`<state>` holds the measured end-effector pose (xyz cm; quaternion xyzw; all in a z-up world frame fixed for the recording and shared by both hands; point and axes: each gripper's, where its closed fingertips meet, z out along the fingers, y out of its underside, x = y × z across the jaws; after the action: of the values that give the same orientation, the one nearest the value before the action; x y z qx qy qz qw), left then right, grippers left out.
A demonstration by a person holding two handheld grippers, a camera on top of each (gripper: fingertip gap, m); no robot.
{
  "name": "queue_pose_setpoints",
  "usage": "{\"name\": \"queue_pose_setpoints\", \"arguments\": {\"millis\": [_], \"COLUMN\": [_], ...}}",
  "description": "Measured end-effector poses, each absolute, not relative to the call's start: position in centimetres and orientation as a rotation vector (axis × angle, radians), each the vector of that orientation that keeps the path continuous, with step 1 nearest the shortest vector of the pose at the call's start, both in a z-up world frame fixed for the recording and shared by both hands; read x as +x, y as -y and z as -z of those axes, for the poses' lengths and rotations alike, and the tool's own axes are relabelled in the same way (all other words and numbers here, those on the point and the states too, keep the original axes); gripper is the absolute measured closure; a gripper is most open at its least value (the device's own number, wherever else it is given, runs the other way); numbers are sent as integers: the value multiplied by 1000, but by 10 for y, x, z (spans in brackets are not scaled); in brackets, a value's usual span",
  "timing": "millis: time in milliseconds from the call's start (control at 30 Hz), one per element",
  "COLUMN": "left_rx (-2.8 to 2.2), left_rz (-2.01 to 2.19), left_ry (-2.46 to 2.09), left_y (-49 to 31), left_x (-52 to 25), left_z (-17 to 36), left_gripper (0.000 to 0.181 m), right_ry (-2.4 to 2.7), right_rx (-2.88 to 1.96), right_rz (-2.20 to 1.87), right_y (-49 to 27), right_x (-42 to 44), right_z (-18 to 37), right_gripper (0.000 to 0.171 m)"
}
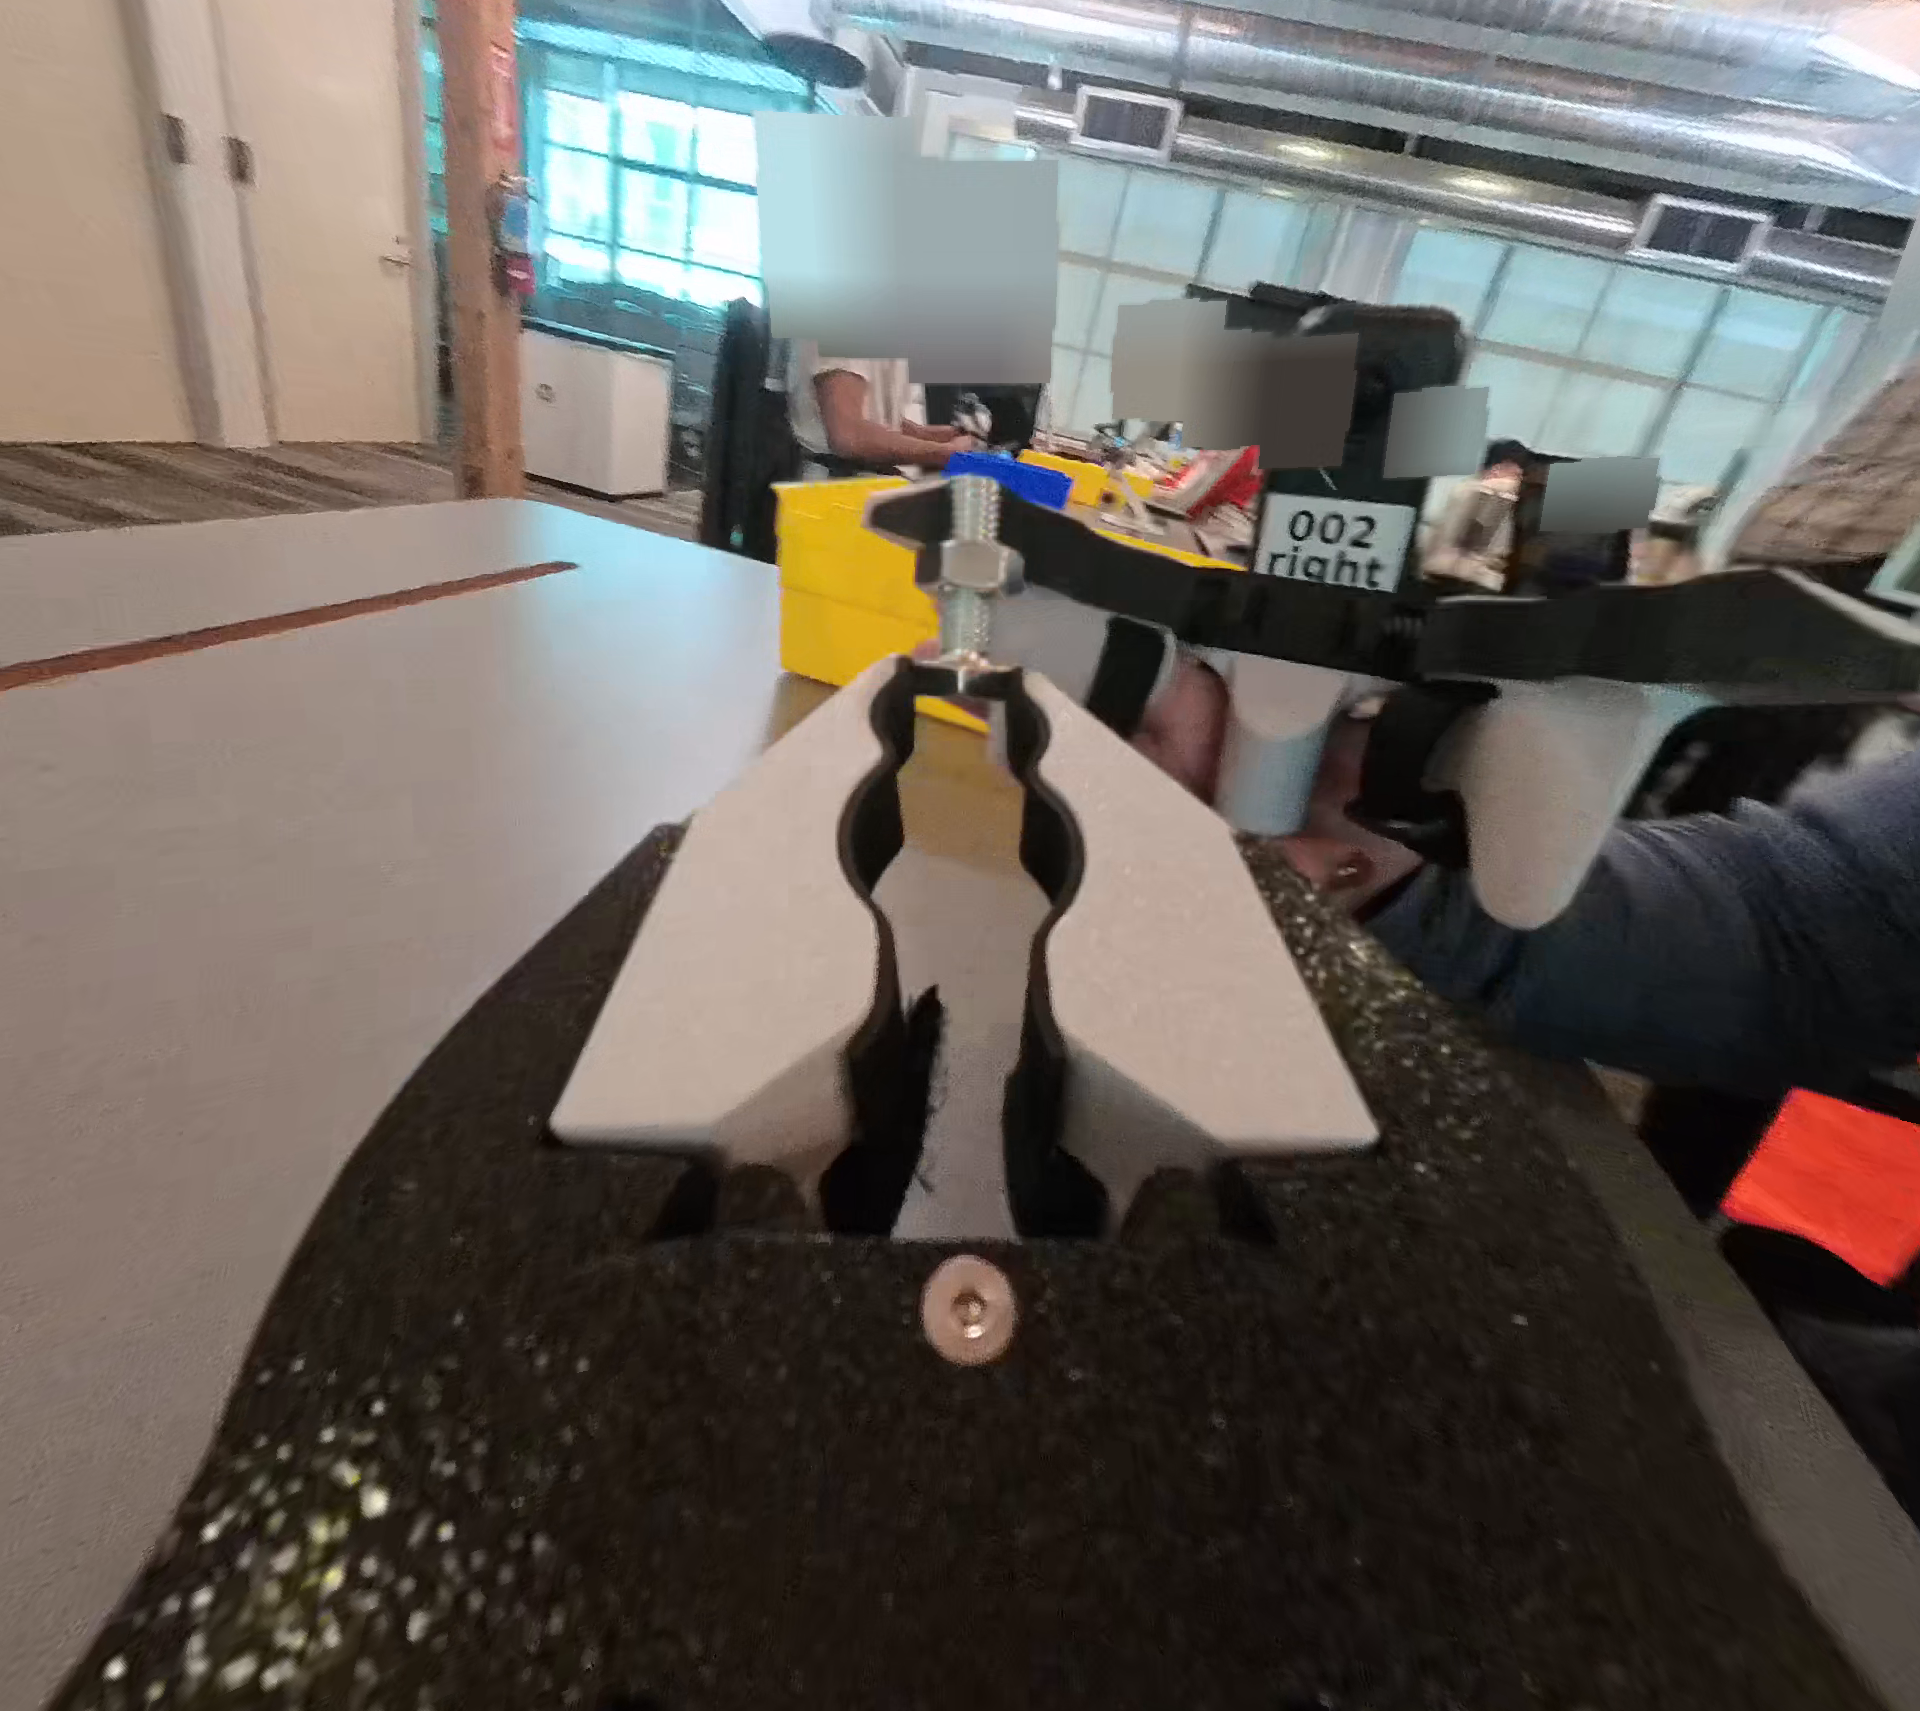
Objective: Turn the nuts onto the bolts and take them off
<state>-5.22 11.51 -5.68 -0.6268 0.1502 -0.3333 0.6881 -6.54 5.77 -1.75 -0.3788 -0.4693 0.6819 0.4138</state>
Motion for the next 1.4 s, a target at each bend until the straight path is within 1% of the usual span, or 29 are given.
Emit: {"name": "queue_pose_setpoints", "arguments": {"millis": [33, 67, 100, 200, 300, 400, 500, 600, 700, 767, 800, 833, 867, 900, 933, 1167, 1200, 1233, 1267, 1333, 1367, 1400], "left_rx": [-1402, -1411, -1411, -1393, -1394, -1399, -1369, -1385, -1415, -1395, -1372, -1361, -1361, -1367, -1371, -1392, -1385, -1374, -1365, -1349, -1332, -1315], "left_rz": [682, 642, 628, 703, 719, 674, 733, 856, 880, 848, 817, 774, 729, 685, 675, 646, 649, 662, 671, 691, 687, 673], "left_ry": [-281, -232, -206, -290, -380, -347, -357, -480, -541, -470, -403, -313, -236, -208, -229, -457, -466, -478, -478, -466, -448, -413], "left_y": [-118, -120, -120, -114, -111, -114, -108, -97, -95, -101, -104, -109, -112, -114, -112, -107, -106, -104, -102, -102, -103, -105], "left_x": [-65, -75, -82, -70, -50, -56, -58, -36, -19, -29, -42, -59, -76, -87, -88, -44, -42, -40, -39, -38, -39, -42], "left_z": [56, 56, 56, 54, 56, 56, 52, 55, 63, 58, 53, 49, 48, 49, 49, 56, 56, 55, 54, 54, 52, 48], "left_gripper": [166, 166, 166, 166, 166, 166, 166, 166, 166, 166, 166, 167, 167, 166, 166, 166, 166, 166, 166, 166, 157, 133], "right_ry": [1186, 1191, 1188, 1172, 1143, 1121, 1171, 1183, 1212, 1223, 1214, 1204, 1197, 1177, 1149, 1054, 1066, 1080, 1083, 1100, 1107, 1113], "right_rx": [-959, -963, -970, -1010, -1034, -1020, -1013, -1013, -994, -968, -965, -964, -960, -973, -1008, -1154, -1162, -1166, -1164, -1176, -1185, -1190], "right_rz": [-1725, -1749, -1767, -1729, -1707, -1679, -1640, -1657, -1685, -1689, -1689, -1701, -1728, -1747, -1729, -1643, -1639, -1637, -1637, -1649, -1631, -1590], "right_y": [-58, -59, -60, -65, -71, -76, -70, -65, -57, -53, -55, -58, -61, -65, -72, -97, -97, -96, -95, -95, -97, -101], "right_x": [-65, -63, -63, -67, -68, -65, -67, -70, -69, -68, -67, -64, -61, -59, -61, -66, -67, -67, -67, -66, -66, -64], "right_z": [18, 18, 17, 22, 23, 19, 23, 25, 24, 23, 21, 19, 17, 16, 17, 28, 30, 32, 32, 33, 33, 32], "right_gripper": [46, 51, 53, 53, 64, 73, 69, 63, 63, 60, 55, 58, 70, 73, 80, 124, 134, 150, 153, 154, 154, 154]}}
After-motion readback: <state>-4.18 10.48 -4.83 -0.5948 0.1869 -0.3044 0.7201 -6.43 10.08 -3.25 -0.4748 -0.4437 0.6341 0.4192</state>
